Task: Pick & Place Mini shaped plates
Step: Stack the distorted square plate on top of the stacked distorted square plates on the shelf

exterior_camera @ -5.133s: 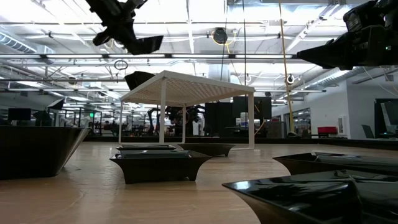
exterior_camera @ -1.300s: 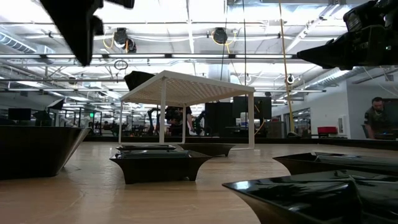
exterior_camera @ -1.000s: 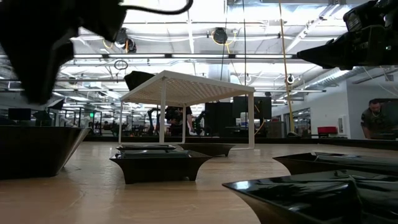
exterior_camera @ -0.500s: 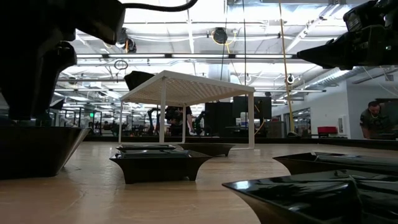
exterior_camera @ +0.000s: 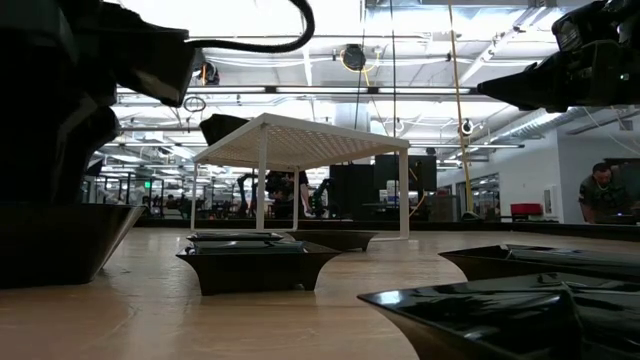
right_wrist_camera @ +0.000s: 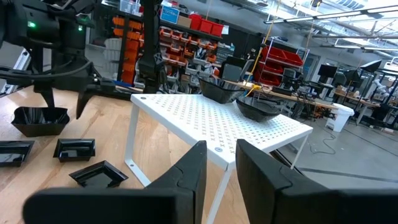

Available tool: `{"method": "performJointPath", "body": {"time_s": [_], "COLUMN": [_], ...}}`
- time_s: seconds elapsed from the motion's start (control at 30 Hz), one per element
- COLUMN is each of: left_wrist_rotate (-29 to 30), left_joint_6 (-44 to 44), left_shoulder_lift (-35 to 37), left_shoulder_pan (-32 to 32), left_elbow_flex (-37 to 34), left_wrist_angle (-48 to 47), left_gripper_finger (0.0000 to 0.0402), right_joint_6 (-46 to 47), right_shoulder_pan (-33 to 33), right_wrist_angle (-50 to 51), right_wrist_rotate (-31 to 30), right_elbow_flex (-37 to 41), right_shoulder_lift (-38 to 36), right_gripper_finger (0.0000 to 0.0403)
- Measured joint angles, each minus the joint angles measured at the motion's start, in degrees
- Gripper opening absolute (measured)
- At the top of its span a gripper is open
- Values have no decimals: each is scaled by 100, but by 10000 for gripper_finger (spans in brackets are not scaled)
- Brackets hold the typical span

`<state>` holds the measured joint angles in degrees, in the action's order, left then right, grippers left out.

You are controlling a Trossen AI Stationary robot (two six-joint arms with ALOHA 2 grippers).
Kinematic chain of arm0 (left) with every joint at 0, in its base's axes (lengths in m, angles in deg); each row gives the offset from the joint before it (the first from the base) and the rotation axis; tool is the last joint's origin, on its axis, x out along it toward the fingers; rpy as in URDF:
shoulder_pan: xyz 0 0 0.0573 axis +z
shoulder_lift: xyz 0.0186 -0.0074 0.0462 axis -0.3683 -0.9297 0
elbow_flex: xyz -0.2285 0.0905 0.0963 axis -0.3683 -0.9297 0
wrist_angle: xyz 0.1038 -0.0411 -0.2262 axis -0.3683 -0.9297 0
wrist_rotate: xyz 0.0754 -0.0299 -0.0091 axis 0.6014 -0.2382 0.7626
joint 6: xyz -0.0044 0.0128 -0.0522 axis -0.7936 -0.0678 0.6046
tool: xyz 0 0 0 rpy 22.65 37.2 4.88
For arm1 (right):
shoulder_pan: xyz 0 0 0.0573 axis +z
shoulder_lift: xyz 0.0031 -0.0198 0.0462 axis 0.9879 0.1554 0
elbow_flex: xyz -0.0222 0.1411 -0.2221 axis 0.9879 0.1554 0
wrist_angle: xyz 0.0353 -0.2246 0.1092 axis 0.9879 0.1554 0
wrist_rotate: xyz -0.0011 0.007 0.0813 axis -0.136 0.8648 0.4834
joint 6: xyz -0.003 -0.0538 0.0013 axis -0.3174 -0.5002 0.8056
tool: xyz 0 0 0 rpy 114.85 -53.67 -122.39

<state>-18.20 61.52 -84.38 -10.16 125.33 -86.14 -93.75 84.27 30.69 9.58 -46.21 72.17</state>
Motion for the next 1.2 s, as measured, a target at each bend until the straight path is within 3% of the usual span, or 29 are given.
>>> {"method": "performJointPath", "body": {"time_s": [0.43,0.63,0.8,0.93,1.2], "left_wrist_rotate": [-108,-160,-180,384,1716], "left_joint_6": [-346,-460,-243,196,2025], "left_shoulder_lift": [9,21,564,1328,3148], "left_shoulder_pan": [163,203,205,173,591], "left_elbow_flex": [0,6,84,87,100], "left_wrist_angle": [221,210,-59,-305,-1155], "left_gripper_finger": [10,9,6,5,5], "right_joint_6": [0,1,0,1,-1], "right_shoulder_pan": [-1,1,1,-1,1], "right_wrist_angle": [0,-2,0,0,0], "right_wrist_rotate": [0,0,0,0,0], "right_elbow_flex": [-1,1,0,1,-1], "right_shoulder_lift": [0,0,0,0,-2], "right_gripper_finger": [73,73,73,73,73]}}
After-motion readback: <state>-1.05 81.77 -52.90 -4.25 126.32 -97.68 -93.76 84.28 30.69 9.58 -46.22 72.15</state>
